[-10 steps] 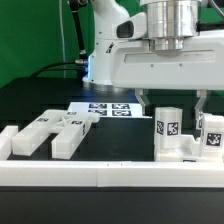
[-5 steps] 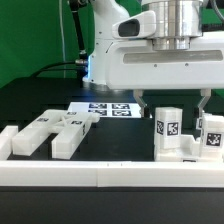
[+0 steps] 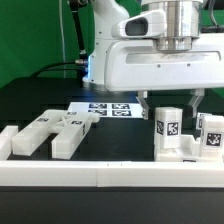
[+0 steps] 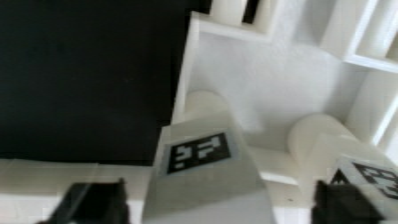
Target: Assemble chair
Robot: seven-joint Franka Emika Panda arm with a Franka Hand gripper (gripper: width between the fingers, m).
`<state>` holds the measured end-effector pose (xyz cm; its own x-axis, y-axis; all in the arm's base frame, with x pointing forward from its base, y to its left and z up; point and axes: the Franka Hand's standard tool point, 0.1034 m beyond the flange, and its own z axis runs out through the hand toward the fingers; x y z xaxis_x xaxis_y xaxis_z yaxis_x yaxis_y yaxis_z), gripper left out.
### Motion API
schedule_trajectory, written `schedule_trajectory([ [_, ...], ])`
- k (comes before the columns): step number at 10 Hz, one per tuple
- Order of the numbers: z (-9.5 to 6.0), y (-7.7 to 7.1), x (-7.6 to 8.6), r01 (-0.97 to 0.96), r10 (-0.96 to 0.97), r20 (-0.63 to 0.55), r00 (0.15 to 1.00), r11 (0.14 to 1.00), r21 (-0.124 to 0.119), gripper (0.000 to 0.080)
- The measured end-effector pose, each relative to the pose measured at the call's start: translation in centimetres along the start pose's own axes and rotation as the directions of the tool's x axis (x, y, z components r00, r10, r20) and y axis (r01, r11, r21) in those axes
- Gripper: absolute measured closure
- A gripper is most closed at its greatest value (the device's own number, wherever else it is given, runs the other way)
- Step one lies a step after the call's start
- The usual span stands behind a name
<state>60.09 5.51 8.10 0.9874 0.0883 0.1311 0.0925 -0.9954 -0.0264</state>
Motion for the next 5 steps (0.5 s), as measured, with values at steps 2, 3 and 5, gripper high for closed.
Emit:
schedule_trajectory([
  [2,0.03,0.00,-0.02,-0.002,0.002,0.001,1.000,1.000,0.000,0.0511],
  [3,0.03,-0.01,-0.02,-0.002,0.002,0.001,1.000,1.000,0.000,0.0511],
  [5,0.04,-0.01,-0.02,-0.034,0.034,0.001,0.999,0.999,0.000,0.0511],
])
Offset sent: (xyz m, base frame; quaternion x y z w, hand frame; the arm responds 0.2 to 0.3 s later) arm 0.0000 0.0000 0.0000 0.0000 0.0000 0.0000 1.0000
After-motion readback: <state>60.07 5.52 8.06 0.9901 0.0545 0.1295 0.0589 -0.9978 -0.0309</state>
